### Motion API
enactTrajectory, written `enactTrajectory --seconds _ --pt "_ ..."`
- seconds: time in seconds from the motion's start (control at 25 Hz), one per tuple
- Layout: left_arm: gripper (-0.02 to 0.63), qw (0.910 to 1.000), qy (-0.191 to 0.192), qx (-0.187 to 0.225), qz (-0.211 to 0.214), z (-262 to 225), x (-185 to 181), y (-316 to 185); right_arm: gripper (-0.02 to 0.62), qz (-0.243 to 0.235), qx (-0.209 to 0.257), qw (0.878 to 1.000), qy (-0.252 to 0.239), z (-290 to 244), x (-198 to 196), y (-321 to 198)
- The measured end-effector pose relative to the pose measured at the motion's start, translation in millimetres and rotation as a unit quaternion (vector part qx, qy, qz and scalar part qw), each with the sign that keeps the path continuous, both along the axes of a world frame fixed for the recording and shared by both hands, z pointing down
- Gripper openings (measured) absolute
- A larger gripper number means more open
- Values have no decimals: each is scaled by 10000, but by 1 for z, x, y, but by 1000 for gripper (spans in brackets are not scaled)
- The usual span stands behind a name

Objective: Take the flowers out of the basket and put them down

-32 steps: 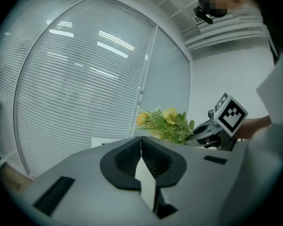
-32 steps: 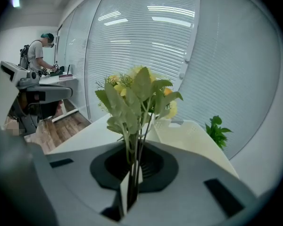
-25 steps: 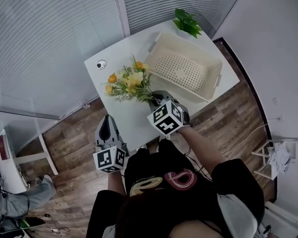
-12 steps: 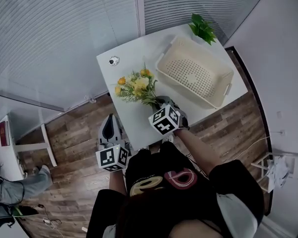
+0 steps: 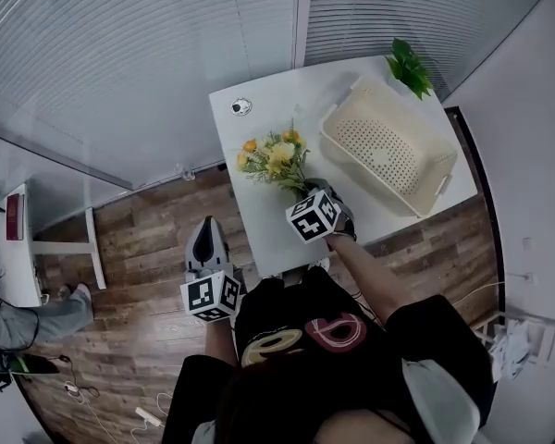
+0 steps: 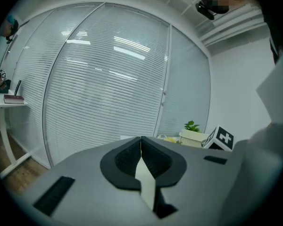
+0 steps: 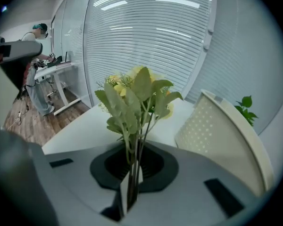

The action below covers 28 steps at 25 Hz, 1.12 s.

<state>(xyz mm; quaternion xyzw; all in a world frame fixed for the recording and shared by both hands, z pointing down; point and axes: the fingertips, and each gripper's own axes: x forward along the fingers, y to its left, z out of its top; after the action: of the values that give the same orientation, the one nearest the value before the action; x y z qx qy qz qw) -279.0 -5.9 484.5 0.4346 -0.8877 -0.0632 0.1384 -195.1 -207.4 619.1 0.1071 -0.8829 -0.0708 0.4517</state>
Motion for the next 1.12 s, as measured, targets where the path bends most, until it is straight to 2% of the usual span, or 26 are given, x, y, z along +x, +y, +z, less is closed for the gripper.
enactTrajectory --seconds 0.28,0.44,0.8,0.88,0.96,1.12 --pt "17 9999 118 -4 -118 6 0 8 20 93 72 9995 294 21 1 -10" --pt "17 9999 142 -15 -16 8 3 3 25 251 -79 9993 273 28 0 -13" --pt "17 9998 146 -34 133 8 -1 -11 50 153 -419 9987 251 37 0 -8" --pt "17 9997 150 -25 166 8 -1 -13 91 103 -614 9979 184 37 0 -3" --pt "17 9997 149 -15 206 8 -2 -14 187 -53 -903 9958 154 39 -1 8" --pt "17 9994 157 -4 305 10 -2 -20 267 -78 -1173 9930 62 38 -1 16"
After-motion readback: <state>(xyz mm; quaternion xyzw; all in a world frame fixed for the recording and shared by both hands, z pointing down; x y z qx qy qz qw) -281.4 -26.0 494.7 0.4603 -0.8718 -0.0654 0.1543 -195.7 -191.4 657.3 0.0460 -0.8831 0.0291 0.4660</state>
